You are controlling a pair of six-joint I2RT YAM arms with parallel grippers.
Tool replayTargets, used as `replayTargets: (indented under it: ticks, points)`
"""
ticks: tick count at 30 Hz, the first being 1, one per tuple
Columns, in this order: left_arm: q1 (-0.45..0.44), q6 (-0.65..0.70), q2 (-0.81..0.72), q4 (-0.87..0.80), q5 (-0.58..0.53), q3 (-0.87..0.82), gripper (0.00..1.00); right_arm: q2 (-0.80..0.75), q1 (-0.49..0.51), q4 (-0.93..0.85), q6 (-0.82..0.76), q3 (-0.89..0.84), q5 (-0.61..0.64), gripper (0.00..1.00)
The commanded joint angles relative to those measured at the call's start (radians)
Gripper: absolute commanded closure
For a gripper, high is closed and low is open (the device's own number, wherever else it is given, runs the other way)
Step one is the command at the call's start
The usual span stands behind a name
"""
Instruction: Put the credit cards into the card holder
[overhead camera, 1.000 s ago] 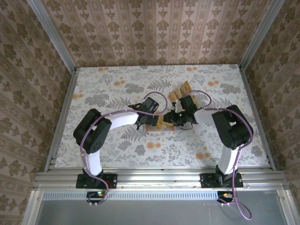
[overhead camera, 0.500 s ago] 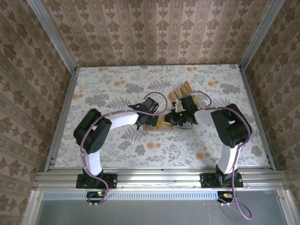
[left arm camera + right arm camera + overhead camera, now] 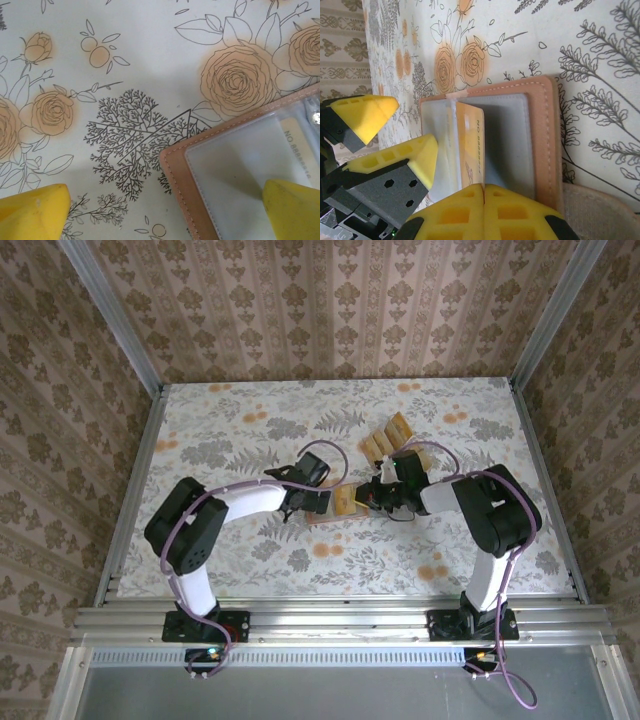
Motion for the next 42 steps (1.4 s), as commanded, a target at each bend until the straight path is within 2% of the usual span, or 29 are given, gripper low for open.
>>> replayTargets:
  ticks: [1,7,18,42]
  points:
    - [0.016,-0.006,-0.016,-0.054,-0.004,-0.037,0.01,-0.011,-0.008,0.063,0.038,-0.024,0.025,1.00]
    - [0.027,0.001,-0.039,-0.053,0.008,-0.032,0.01,-0.021,-0.008,0.161,0.071,-0.046,0.012,1.00]
    - [0.028,-0.033,-0.111,-0.077,0.041,-0.037,0.00,-0.033,0.001,0.187,0.076,-0.032,-0.001,1.00]
    - [0.002,-0.071,-0.101,-0.089,-0.006,-0.109,0.00,0.066,0.024,0.300,0.084,-0.008,-0.066,1.00]
